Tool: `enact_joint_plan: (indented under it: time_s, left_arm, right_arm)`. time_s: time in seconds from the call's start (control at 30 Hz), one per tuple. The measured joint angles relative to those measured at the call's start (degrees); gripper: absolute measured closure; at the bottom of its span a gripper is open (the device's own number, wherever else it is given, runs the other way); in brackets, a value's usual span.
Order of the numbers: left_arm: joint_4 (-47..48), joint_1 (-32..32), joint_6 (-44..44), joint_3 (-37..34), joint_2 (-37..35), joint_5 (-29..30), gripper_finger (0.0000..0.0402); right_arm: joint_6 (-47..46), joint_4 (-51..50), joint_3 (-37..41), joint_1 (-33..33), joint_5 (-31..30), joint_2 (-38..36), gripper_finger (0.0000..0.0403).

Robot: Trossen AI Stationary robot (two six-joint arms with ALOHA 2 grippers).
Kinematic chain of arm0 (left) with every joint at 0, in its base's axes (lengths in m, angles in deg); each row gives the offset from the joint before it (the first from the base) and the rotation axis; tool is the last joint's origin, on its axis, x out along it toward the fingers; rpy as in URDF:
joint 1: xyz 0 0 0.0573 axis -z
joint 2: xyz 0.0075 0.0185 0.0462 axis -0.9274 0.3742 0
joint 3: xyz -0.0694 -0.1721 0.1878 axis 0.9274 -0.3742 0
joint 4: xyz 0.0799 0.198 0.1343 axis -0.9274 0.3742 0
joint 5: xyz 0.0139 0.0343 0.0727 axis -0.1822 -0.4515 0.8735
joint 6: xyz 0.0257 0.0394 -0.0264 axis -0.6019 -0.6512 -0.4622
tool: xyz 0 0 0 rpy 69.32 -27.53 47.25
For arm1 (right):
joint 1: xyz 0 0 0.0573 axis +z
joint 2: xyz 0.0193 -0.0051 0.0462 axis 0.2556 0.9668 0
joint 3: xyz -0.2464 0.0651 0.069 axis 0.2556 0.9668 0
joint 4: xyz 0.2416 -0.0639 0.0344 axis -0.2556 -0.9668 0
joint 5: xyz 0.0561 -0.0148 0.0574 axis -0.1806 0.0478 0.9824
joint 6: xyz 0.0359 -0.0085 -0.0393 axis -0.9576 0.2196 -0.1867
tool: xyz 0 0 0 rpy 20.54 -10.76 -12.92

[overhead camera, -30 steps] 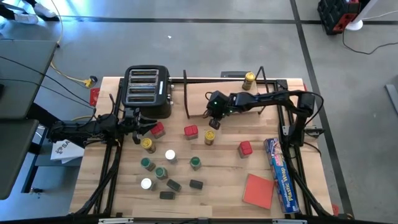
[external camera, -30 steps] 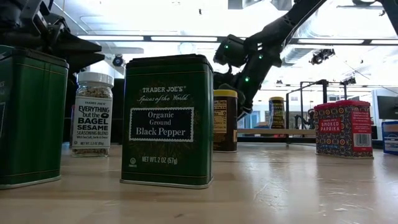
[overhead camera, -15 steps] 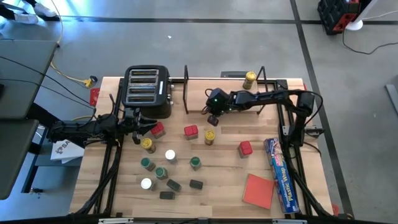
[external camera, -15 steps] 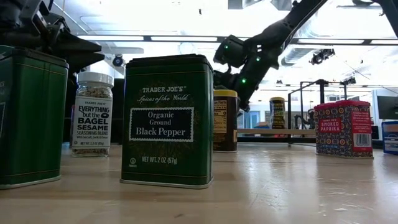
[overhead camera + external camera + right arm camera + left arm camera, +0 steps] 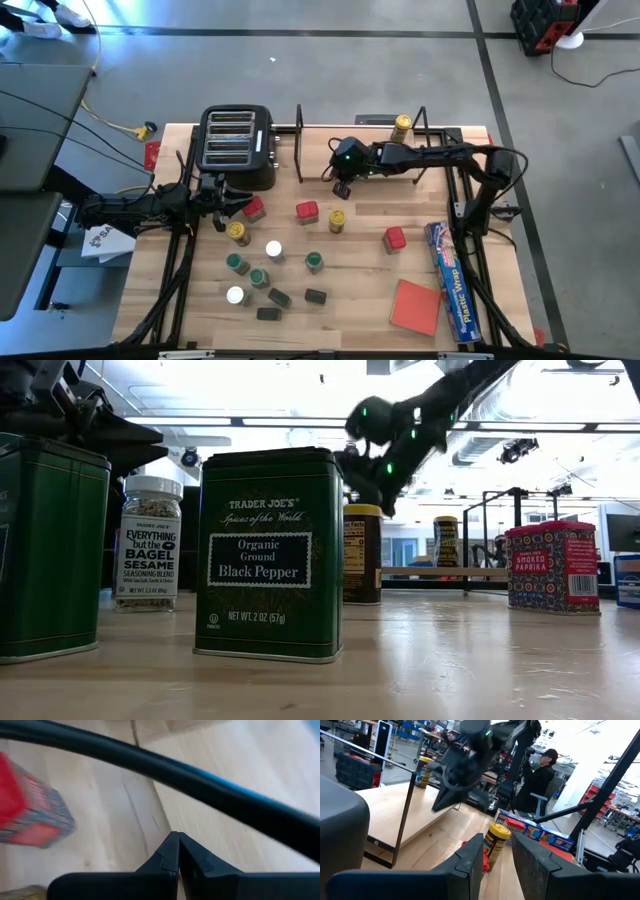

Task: Shelf spices
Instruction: Put the right yellow seasoning bottle on the shelf aligned with the other yellow seasoning bottle

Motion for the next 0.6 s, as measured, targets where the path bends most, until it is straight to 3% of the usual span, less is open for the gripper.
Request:
enact_joint_plan:
  time_s: [0.2,0.4,0.5,0.6]
  left_arm:
    - [-0.01,0.09,0.02,0.0,0.0,-0.02,0.0305]
    - [-0.01,0.09,-0.04,0.0,0.0,-0.02,0.0305]
    - [-0.01,0.09,-0.02,0.0,0.0,-0.01,0.0305]
    - [-0.01,0.09,-0.04,0.0,0.0,0.0,0.0305]
  right_arm:
    - [3.46,-15.7,-8.55,2.7,-1.85,-6.52,0.0402]
    - [14.18,-28.79,-16.78,5.84,10.73,-9.09,0.0394]
    - [14.96,-30.81,-17.93,8.15,12.93,-9.09,0.0356]
    - [15.76,-31.54,-17.93,10.74,12.88,-8.98,0.0293]
